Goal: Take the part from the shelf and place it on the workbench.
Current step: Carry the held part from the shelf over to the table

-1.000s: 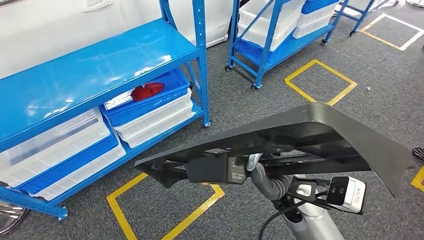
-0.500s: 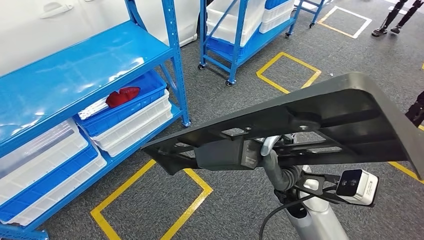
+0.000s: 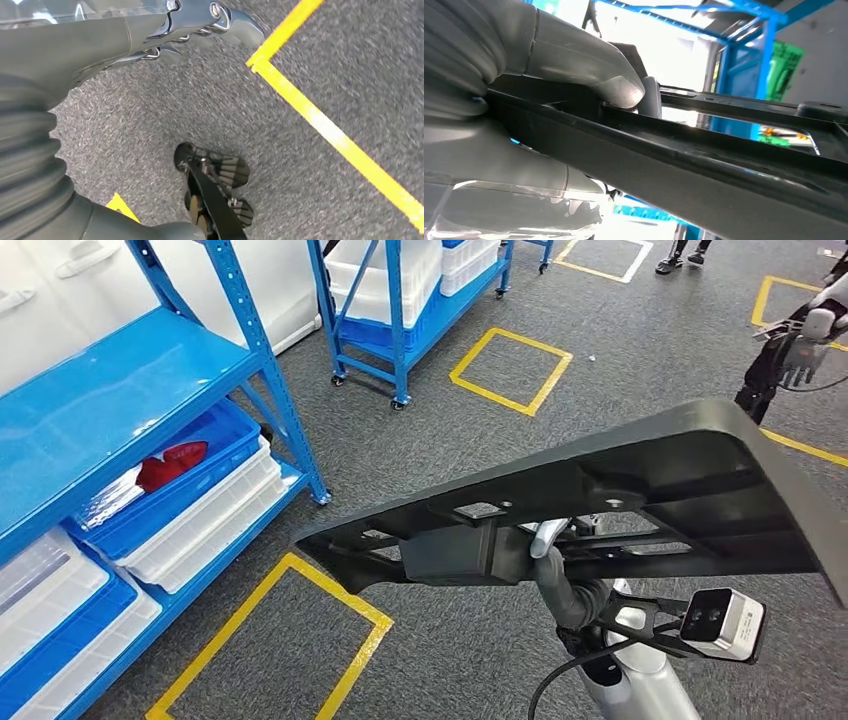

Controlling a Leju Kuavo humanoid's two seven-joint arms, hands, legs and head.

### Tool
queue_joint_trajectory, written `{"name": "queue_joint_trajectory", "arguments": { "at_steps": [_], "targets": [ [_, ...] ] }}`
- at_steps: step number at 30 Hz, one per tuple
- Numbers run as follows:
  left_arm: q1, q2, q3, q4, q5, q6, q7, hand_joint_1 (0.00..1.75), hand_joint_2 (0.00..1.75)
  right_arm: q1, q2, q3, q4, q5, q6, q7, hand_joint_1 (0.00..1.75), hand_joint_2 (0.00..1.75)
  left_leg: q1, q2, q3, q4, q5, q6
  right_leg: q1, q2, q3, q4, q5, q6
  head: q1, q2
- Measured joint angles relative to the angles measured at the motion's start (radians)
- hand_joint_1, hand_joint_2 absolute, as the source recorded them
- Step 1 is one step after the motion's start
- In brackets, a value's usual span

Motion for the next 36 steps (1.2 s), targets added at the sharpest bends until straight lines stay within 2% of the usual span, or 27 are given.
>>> {"name": "queue_joint_trajectory", "arguments": {
  "at_steps": [1, 3, 5, 7, 8, 9, 11, 12, 13, 14, 15, 16, 18, 20, 22, 23, 24, 25, 27, 28, 29, 30, 31, 33, 34, 35, 36],
  "targets": [
    [-0.001, -0.001, -0.001, 0.0, 0.0, -0.003, 0.003, 0.0, 1.75, -0.001, 0.0, 0.0, -0.008, 0.0, -0.004, 0.013, 1.75, 1.75, 0.0, -0.008, 0.027, -0.063, 0.039, 0.004, 0.0, 0.013, 0.001, 0.002, 0.0, 0.001, 0.0, 0.0],
    [-0.003, -0.002, -0.006, 0.0, -0.001, -0.009, 0.009, 0.0, 1.75, -0.003, 0.0, 0.0, -0.025, 0.0, -0.013, 0.034, 1.75, 1.75, 0.001, -0.053, 0.086, -0.201, 0.099, 0.013, 0.0, 0.036, -0.001, 0.006, 0.0, 0.006, 0.0, 0.0],
    [-0.004, -0.004, -0.011, 0.0, -0.001, -0.012, 0.013, 0.0, 1.75, -0.003, 0.0, 0.0, -0.036, -0.001, -0.015, 0.046, 1.75, 1.75, -0.002, -0.082, 0.108, -0.259, 0.113, 0.02, -0.003, 0.057, -0.008, 0.008, 0.003, 0.019, 0.0, 0.0],
    [-0.006, -0.009, -0.014, 0.0, 0.001, -0.013, 0.012, 0.0, 1.75, -0.002, -0.001, 0.001, -0.041, -0.006, -0.008, 0.051, 1.75, 1.75, -0.003, -0.064, 0.113, -0.267, 0.116, 0.029, -0.007, 0.076, -0.014, 0.006, 0.007, 0.033, -0.001, 0.0],
    [-0.007, -0.012, -0.014, 0.0, 0.002, -0.013, 0.011, 0.0, 1.75, -0.003, -0.001, 0.001, -0.042, -0.01, -0.002, 0.051, 1.75, 1.75, -0.002, -0.052, 0.116, -0.272, 0.119, 0.035, -0.007, 0.068, -0.018, 0.013, 0.003, 0.038, 0.0, 0.0],
    [-0.008, -0.014, -0.014, 0.0, 0.004, -0.012, 0.008, 0.0, 1.75, -0.007, -0.002, 0.001, -0.042, -0.015, 0.004, 0.052, 1.75, 1.75, 0.0, -0.039, 0.118, -0.278, 0.123, 0.041, -0.005, 0.047, -0.03, 0.037, -0.013, 0.042, 0.001, 0.0],
    [-0.006, -0.018, -0.012, 0.0, 0.007, -0.01, -0.001, 0.0, 1.75, -0.018, -0.002, 0.003, -0.04, -0.023, 0.016, 0.051, 1.75, 1.75, -0.002, -0.012, 0.12, -0.283, 0.126, 0.048, -0.004, -0.012, -0.087, 0.153, -0.074, 0.048, 0.004, 0.0],
    [-0.004, -0.019, -0.01, 0.0, 0.008, -0.01, -0.005, 0.0, 1.75, -0.023, -0.004, 0.003, -0.038, -0.029, 0.02, 0.051, 1.75, 1.75, -0.003, 0.002, 0.119, -0.283, 0.126, 0.05, -0.006, -0.031, -0.124, 0.227, -0.106, 0.051, 0.005, 0.0],
    [-0.003, -0.02, -0.005, 0.0, 0.008, -0.01, -0.008, 0.0, 1.75, -0.026, -0.006, 0.004, -0.035, -0.037, 0.023, 0.051, 1.75, 1.75, -0.004, 0.015, 0.119, -0.283, 0.125, 0.05, -0.008, -0.04, -0.151, 0.283, -0.124, 0.055, 0.005, 0.0],
    [-0.002, -0.021, 0.0, 0.0, 0.007, -0.011, -0.01, 0.0, 1.75, -0.027, -0.01, 0.003, -0.032, -0.046, 0.026, 0.05, 1.75, 1.75, -0.005, 0.028, 0.119, -0.282, 0.124, 0.05, -0.011, -0.045, -0.163, 0.306, -0.124, 0.057, 0.005, 0.0],
    [-0.002, -0.023, 0.004, 0.0, 0.005, -0.012, -0.01, 0.0, 1.75, -0.029, -0.016, 0.002, -0.028, -0.056, 0.029, 0.048, 1.75, 1.75, -0.005, 0.039, 0.119, -0.282, 0.123, 0.049, -0.012, -0.049, -0.15, 0.283, -0.104, 0.058, 0.005, 0.0],
    [-0.003, -0.025, 0.007, 0.0, 0.001, -0.012, -0.007, 0.0, 1.75, -0.032, -0.023, 0.0, -0.024, -0.065, 0.034, 0.044, 1.75, 1.75, -0.005, 0.049, 0.12, -0.28, 0.121, 0.047, -0.014, -0.059, -0.118, 0.223, -0.073, 0.058, 0.005, 0.0],
    [-0.003, -0.029, 0.009, 0.0, -0.007, -0.008, 0.001, 0.0, 1.75, -0.042, -0.036, -0.005, -0.016, -0.079, 0.043, 0.034, 1.75, 1.75, -0.008, 0.067, 0.121, -0.276, 0.116, 0.039, -0.009, -0.099, -0.038, 0.075, -0.022, 0.05, 0.005, 0.0],
    [-0.003, -0.031, 0.01, 0.0, -0.005, -0.002, 0.008, 0.0, 1.75, -0.052, -0.043, -0.01, -0.008, -0.089, 0.048, 0.028, 1.75, 1.75, -0.013, 0.082, 0.123, -0.273, 0.11, 0.028, -0.002, -0.116, -0.007, 0.01, -0.01, 0.038, 0.003, 0.0],
    [-0.003, -0.032, 0.012, 0.0, 0.0, 0.0, 0.015, 0.0, 1.75, -0.056, -0.047, -0.012, 0.002, -0.093, 0.05, 0.026, 1.75, 1.75, -0.014, 0.098, 0.127, -0.274, 0.107, 0.017, 0.001, -0.094, -0.009, 0.008, -0.008, 0.026, 0.003, 0.0],
    [-0.004, -0.033, 0.012, 0.0, 0.0, 0.0, 0.022, 0.0, 1.75, -0.056, -0.048, -0.012, 0.007, -0.093, 0.05, 0.026, 1.75, 1.75, -0.012, 0.095, 0.127, -0.27, 0.101, 0.011, 0.0, -0.084, -0.009, 0.005, -0.006, 0.02, 0.003, 0.0],
    [-0.004, -0.034, 0.012, 0.0, -0.001, 0.0, 0.031, 0.0, 1.75, -0.056, -0.049, -0.012, 0.011, -0.093, 0.049, 0.025, 1.75, 1.75, -0.01, 0.081, 0.121, -0.251, 0.086, 0.007, -0.002, -0.075, -0.008, 0.002, -0.003, 0.013, 0.002, 0.0],
    [-0.003, -0.035, 0.012, 0.0, -0.002, 0.002, 0.041, 0.0, 1.75, -0.055, -0.05, -0.011, 0.014, -0.093, 0.046, 0.024, 1.75, 1.75, -0.008, 0.058, 0.104, -0.209, 0.059, 0.004, -0.005, -0.066, -0.007, 0.0, 0.0, 0.007, 0.001, 0.0],
    [0.002, -0.036, 0.012, 0.0, -0.005, 0.007, 0.055, 0.0, 1.75, -0.049, -0.052, -0.01, 0.02, -0.093, 0.039, 0.021, 1.75, 1.75, -0.006, 0.015, 0.04, -0.07, -0.01, 0.001, -0.003, -0.046, -0.008, 0.0, 0.001, 0.0, -0.002, 0.0],
    [0.006, -0.036, 0.011, 0.0, -0.009, 0.009, 0.06, 0.0, 1.75, -0.043, -0.054, -0.01, 0.023, -0.092, 0.036, 0.019, 1.75, 1.75, -0.006, 0.007, 0.008, -0.005, -0.033, 0.001, -0.001, -0.033, -0.008, 0.0, 0.001, -0.001, -0.002, 0.0],
    [0.01, -0.036, 0.01, 0.0, -0.015, 0.008, 0.062, 0.0, 1.75, -0.036, -0.056, -0.011, 0.025, -0.091, 0.032, 0.018, 1.75, 1.75, -0.006, 0.004, -0.012, 0.03, -0.037, 0.002, 0.001, -0.021, -0.008, 0.001, 0.001, -0.002, -0.002, 0.0],
    [0.012, -0.036, 0.008, 0.0, -0.022, 0.004, 0.063, 0.0, 1.75, -0.028, -0.06, -0.012, 0.025, -0.09, 0.028, 0.015, 1.75, 1.75, -0.007, 0.002, -0.012, 0.023, -0.019, 0.005, 0.003, -0.008, -0.007, 0.002, 0.001, -0.002, -0.002, 0.0],
    [0.013, -0.035, 0.006, 0.0, -0.029, -0.001, 0.061, 0.0, 1.75, -0.02, -0.063, -0.015, 0.024, -0.088, 0.022, 0.013, 1.75, 1.75, -0.007, -0.003, 0.007, -0.026, 0.016, 0.009, 0.004, 0.005, -0.006, 0.003, 0.001, -0.002, -0.002, 0.0],
    [0.014, -0.033, 0.002, 0.0, -0.039, -0.012, 0.054, 0.0, 1.75, -0.007, -0.068, -0.02, 0.017, -0.082, 0.012, 0.008, 1.75, 1.75, -0.006, -0.041, 0.07, -0.172, 0.089, 0.019, 0.006, 0.029, -0.006, 0.006, 0.001, 0.001, -0.001, 0.0],
    [0.013, -0.031, -0.001, 0.0, -0.043, -0.016, 0.05, 0.0, 1.75, -0.001, -0.069, -0.023, 0.012, -0.078, 0.008, 0.005, 1.75, 1.75, -0.006, -0.06, 0.093, -0.226, 0.108, 0.022, 0.005, 0.041, -0.008, 0.008, 0.002, 0.005, -0.001, 0.0],
    [0.013, -0.029, -0.004, 0.0, -0.045, -0.02, 0.046, 0.0, 1.75, 0.005, -0.071, -0.025, 0.007, -0.074, 0.005, 0.003, 1.75, 1.75, -0.007, -0.073, 0.105, -0.254, 0.114, 0.025, 0.003, 0.051, -0.011, 0.009, 0.003, 0.011, -0.001, 0.0],
    [0.012, -0.026, -0.007, 0.0, -0.047, -0.023, 0.04, 0.0, 1.75, 0.011, -0.072, -0.027, 0.002, -0.07, 0.003, 0.001, 1.75, 1.75, -0.01, -0.073, 0.108, -0.261, 0.112, 0.028, 0.001, 0.061, -0.014, 0.008, 0.005, 0.017, -0.001, 0.0]
  ]
}}
